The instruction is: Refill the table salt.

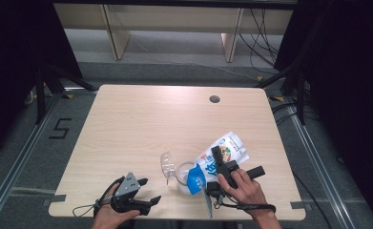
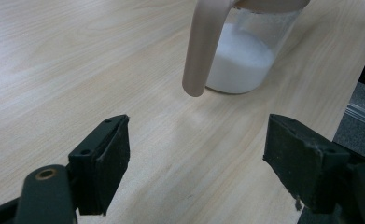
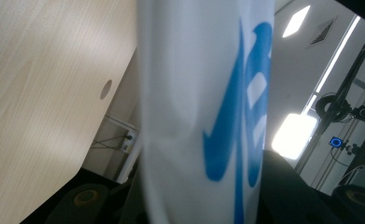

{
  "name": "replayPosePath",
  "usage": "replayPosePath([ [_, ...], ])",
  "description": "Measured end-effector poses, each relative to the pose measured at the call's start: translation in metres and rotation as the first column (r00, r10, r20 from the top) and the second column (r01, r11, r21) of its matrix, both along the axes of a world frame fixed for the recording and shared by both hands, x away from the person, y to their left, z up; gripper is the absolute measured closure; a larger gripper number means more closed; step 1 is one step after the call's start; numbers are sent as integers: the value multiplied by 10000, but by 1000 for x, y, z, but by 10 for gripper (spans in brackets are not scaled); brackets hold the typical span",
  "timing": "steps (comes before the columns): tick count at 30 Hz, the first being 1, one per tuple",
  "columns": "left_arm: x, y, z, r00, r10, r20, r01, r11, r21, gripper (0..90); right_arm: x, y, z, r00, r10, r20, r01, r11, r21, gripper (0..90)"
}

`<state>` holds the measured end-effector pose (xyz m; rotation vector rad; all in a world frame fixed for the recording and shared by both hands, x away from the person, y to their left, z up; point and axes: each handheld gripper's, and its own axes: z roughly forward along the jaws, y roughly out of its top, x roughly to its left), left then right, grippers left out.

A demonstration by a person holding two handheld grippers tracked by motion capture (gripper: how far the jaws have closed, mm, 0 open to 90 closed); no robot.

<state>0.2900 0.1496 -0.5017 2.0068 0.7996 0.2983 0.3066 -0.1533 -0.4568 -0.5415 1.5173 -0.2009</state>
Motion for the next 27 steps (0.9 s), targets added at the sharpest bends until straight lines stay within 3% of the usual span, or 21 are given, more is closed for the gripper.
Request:
replayPosePath([
  [1, 0, 0, 0, 10000, -1, -6, 1, 10000, 1, 220, 0, -1, -2, 10000, -63, -31, 64, 9997, 222, 774],
  [13, 0, 0, 0, 10000, -2, -2, 2, 10000, -3, 220, -1, -2, -1, 10000, -81, -40, 82, 9997, 235, 783],
  [15, 0, 0, 0, 10000, 2, -12, -2, 10000, -16, 220, -1, -1, 0, 10000, -15, -3, 15, 10000, 77, 784],
  [16, 0, 0, 0, 10000, 0, 1, 0, 10000, -4, 220, 0, 1, 2, 9999, 124, 94, -122, 9996, -243, 784],
  [17, 0, 0, 0, 10000, -3, -3, 3, 10000, 2, 220, 0, 1, 2, 9999, 117, 97, -114, 9996, -262, 786],
  [18, 0, 0, 0, 10000, 0, 3, 0, 10000, -2, 220, -1, -1, 0, 9999, -106, -67, 106, 9999, 27, 786],
  [20, 0, 0, 0, 10000, -2, -2, 2, 10000, -2, 220, -1, -1, 1, 9999, -114, -32, 114, 9999, -20, 788],
  [21, 0, 0, 0, 10000, -5, -4, 5, 10000, -5, 220, -1, 0, 3, 10000, -3, 47, 5, 9995, -309, 790],
  [23, 0, 0, 0, 10000, -9, 12, 9, 10000, 62, 220, -1, -2, 1, 9998, -200, -24, 200, 9998, -35, 792],
  [24, 0, 1, 0, 10000, 0, 0, 0, 10000, 95, 220, -1, 0, 4, 10000, -48, 62, 50, 9991, -427, 792],
  [27, 0, -1, 0, 10000, 28, -11, -28, 10000, -69, 220, -1, 0, 3, 9999, -49, 98, 51, 9997, -223, 794],
])
